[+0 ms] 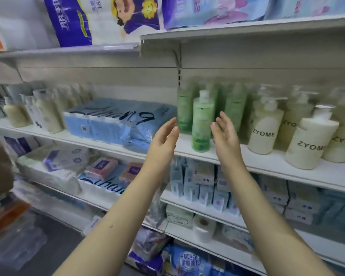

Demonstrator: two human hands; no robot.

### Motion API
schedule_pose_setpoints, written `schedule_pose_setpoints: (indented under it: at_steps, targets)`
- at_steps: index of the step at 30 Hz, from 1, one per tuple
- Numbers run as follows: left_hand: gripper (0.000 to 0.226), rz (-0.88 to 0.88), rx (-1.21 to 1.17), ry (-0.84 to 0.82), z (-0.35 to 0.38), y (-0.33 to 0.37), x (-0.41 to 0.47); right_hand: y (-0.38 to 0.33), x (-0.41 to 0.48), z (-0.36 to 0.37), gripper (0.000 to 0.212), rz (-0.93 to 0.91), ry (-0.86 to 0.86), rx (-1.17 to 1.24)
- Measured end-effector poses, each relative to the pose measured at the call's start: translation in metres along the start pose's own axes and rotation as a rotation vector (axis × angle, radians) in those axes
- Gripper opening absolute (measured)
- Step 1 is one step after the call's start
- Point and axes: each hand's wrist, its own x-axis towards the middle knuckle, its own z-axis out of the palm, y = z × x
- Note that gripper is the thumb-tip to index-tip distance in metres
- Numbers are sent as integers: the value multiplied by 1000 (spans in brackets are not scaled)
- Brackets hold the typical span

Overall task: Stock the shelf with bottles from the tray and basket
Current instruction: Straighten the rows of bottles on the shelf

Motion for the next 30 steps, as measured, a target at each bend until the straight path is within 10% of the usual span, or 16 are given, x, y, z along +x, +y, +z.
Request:
schedule_pose_setpoints:
  at_steps: [20,30]
  targets:
    - [55,88,-151,-236,-2,-45,161,31,60,57,37,-115,231,-178]
    - [90,32,-72,-175,1,-81,212,55,72,62,68,-177,356,-119]
